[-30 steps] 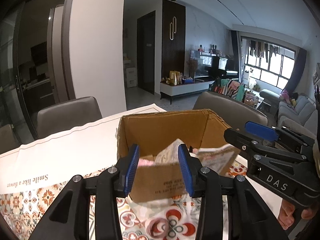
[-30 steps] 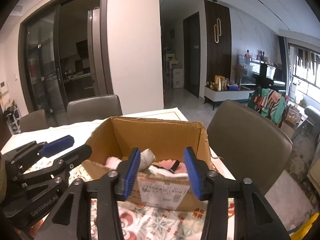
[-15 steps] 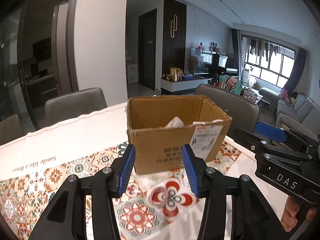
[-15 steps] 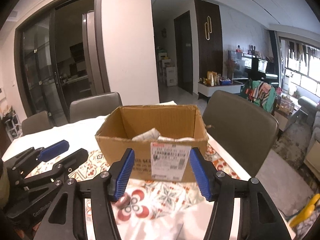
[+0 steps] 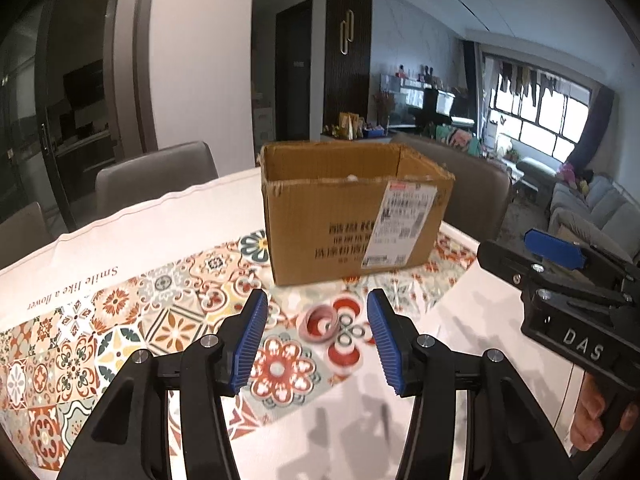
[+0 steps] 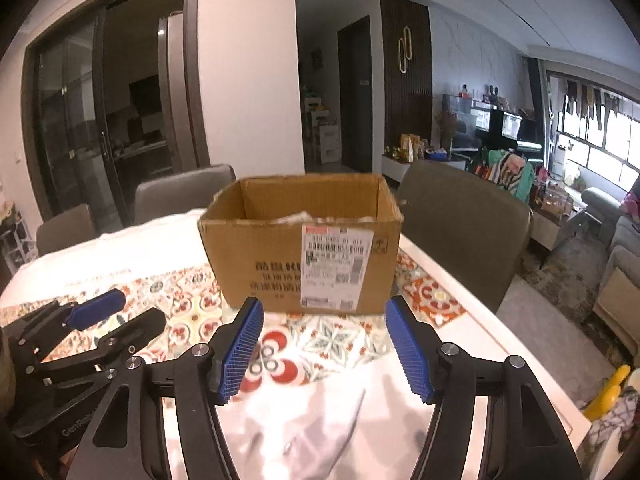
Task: Organize soft objects
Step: 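Move both tools back down to the pink hair tie and white cloth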
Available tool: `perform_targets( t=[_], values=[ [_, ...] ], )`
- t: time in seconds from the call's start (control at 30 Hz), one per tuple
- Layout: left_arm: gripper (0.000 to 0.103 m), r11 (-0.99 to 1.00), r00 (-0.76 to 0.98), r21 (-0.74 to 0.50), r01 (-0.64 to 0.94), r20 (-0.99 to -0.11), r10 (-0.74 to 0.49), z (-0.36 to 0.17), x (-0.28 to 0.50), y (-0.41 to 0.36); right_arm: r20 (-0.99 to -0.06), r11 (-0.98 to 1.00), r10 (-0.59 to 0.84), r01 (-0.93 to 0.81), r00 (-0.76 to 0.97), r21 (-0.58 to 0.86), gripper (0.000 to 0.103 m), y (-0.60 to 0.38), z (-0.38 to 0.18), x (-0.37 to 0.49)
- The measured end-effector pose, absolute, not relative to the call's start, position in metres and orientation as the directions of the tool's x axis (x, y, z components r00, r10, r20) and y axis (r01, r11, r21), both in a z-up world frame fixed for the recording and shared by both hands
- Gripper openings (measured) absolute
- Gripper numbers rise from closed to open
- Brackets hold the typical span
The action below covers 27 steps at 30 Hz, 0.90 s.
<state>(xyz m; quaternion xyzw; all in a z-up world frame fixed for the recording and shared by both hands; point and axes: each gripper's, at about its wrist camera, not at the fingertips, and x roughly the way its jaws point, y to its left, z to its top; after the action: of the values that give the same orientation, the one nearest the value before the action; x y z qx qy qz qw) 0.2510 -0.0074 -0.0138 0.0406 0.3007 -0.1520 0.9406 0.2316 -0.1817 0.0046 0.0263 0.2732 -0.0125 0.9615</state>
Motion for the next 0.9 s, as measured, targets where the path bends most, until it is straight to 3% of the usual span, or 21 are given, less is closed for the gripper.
perform_targets(
  t=[0.9],
  values=[
    [0.051, 0.917, 0.627, -0.029, 0.399, -0.721, -0.295, -0.095, 0.271, -0.001, -0.703, 0.959, -0.073, 0.243, 0.708, 0.145, 0.065, -0.170, -0.094, 0.206]
  ],
)
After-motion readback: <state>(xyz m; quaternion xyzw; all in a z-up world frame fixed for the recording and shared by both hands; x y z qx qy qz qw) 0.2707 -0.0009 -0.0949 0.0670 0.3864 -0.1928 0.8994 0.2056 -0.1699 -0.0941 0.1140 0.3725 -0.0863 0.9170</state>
